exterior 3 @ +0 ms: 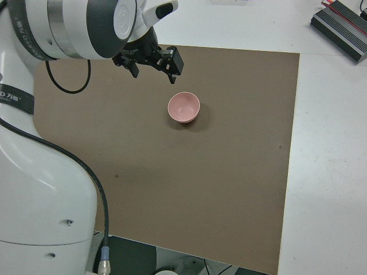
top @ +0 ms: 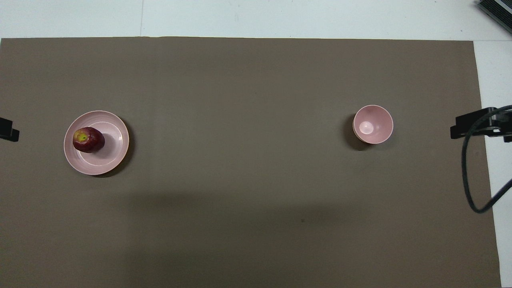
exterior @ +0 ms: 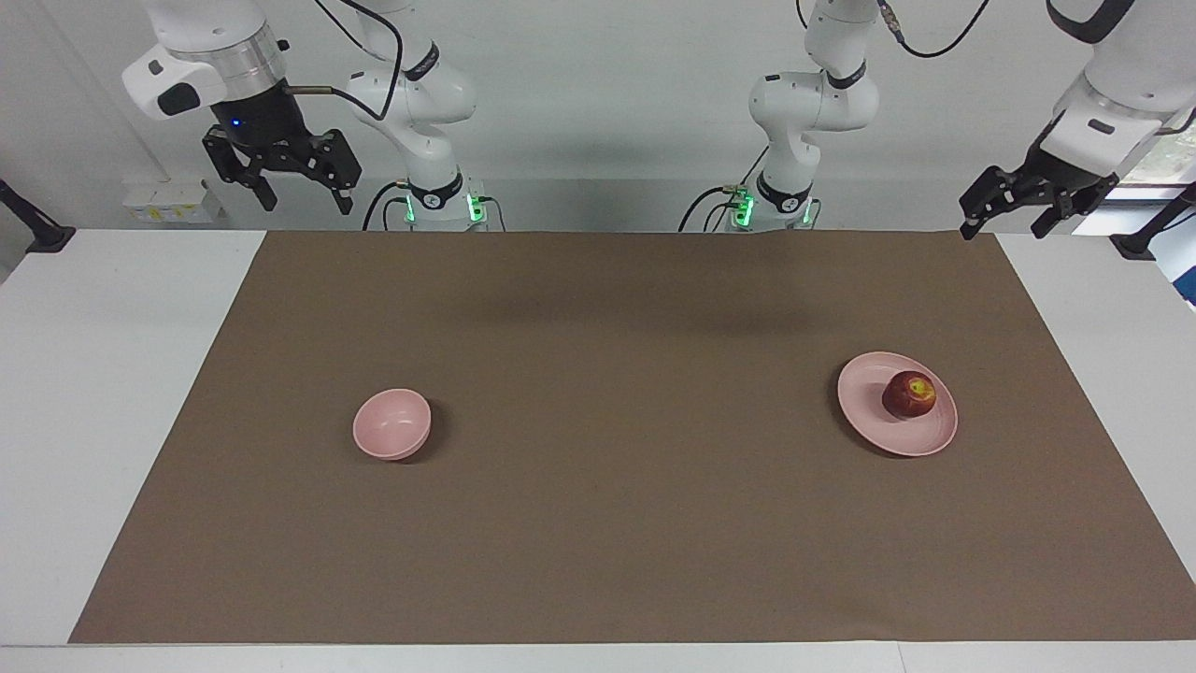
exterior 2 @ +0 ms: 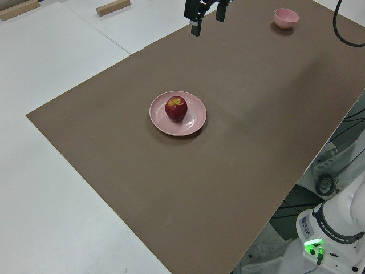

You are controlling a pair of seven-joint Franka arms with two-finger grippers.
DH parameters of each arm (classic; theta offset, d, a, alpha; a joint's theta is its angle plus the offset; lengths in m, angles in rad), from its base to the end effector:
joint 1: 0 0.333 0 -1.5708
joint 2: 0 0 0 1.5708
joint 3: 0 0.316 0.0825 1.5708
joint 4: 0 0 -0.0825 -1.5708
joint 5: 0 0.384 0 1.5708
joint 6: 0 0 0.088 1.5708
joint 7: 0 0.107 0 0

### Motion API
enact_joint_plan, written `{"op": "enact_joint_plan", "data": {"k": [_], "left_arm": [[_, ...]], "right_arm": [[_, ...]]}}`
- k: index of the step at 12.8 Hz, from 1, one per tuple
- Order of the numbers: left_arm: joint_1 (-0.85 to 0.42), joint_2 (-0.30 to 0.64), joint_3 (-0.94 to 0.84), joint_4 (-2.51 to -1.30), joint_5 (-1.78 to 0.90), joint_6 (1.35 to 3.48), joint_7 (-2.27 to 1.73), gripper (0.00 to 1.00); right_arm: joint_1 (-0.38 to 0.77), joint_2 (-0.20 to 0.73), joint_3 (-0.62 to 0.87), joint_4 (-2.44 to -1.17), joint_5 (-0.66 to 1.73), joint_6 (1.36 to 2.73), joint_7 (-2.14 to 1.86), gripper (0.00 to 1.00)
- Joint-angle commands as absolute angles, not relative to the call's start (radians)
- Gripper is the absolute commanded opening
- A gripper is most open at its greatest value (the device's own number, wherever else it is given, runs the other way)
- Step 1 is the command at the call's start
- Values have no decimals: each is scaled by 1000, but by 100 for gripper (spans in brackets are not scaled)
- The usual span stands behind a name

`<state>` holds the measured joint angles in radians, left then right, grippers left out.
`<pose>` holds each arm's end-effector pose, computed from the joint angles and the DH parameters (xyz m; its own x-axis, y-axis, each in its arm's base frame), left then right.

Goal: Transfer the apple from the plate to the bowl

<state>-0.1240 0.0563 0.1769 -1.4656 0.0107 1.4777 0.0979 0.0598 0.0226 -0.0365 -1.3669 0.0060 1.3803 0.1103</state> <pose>0.5619 0.0278 0.6347 0.9980 -0.0439 -0.0451 -0.0446 -0.9989 -0.0163 0.5393 0.0136 0.6896 0.9963 -0.0858 -0.0097 -0.0858 -0.9963 -0.0040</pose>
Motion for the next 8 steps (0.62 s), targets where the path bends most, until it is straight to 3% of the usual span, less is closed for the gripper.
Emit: {"op": "enact_joint_plan", "data": {"k": [1, 8], "left_arm": [[-114, 45, 170, -1625, 14, 1667, 100, 100], [-104, 52, 169, -1885, 14, 1972, 120, 100]], "right_arm": [[49, 21, -34, -1358, 15, 1364, 89, 100], [49, 21, -34, -1358, 15, 1364, 89, 100]]}}
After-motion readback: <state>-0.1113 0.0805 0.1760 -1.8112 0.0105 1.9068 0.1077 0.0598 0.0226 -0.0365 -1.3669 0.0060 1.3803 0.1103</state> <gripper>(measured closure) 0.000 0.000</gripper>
